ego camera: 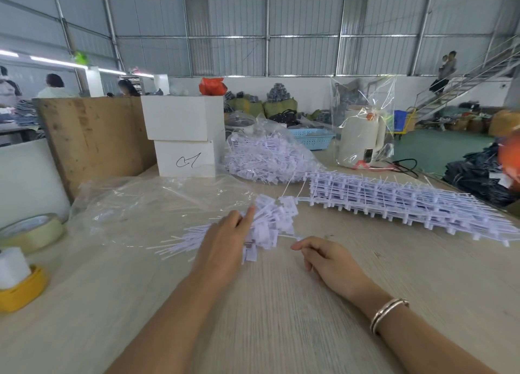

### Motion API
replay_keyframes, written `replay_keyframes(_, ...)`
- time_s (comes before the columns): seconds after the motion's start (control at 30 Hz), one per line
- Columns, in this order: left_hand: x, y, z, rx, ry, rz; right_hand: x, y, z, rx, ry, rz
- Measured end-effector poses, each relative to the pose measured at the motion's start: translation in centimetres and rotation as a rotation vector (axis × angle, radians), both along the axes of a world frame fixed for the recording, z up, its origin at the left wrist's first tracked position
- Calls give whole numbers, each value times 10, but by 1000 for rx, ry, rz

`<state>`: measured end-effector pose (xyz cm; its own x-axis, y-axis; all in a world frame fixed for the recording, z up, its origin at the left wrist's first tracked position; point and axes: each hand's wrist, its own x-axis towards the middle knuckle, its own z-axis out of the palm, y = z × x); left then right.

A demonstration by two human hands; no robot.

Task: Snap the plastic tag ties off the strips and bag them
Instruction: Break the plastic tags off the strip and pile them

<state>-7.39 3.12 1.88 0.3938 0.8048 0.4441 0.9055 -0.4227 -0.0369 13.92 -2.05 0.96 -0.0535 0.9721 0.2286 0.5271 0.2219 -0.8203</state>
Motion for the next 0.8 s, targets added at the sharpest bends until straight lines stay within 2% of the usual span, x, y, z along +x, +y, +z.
replay_keyframes(0.2,-6,14,-22,-67,57,136,1,1,-2,-22,-49,2)
replay_keyframes(0.33,-7,18,-26,-114,48,150,0,0,-2,-28,-98,19)
replay_keyframes(0.4,-7,14,-25,-74,38,134,0,0,-2,-23,-96,23)
replay_keyframes(0.5,-7,6,-17,61,-96,54,0,-1,-2,-22,-89,21)
replay_keyframes(0.6,-4,-7,-10,211,-289,-142,0,-1,-1,-15,-76,8)
replay_keyframes(0.63,-3,-11,-7,169,-299,-187,0,-1,-1,-7,-77,3)
replay_keyframes(0.73,2,-17,-11,-127,-231,-200,0,-2,0,9,-79,-10)
replay_keyframes(0.8,4,-12,-17,-161,-192,-194,0,-2,1,11,-93,-13)
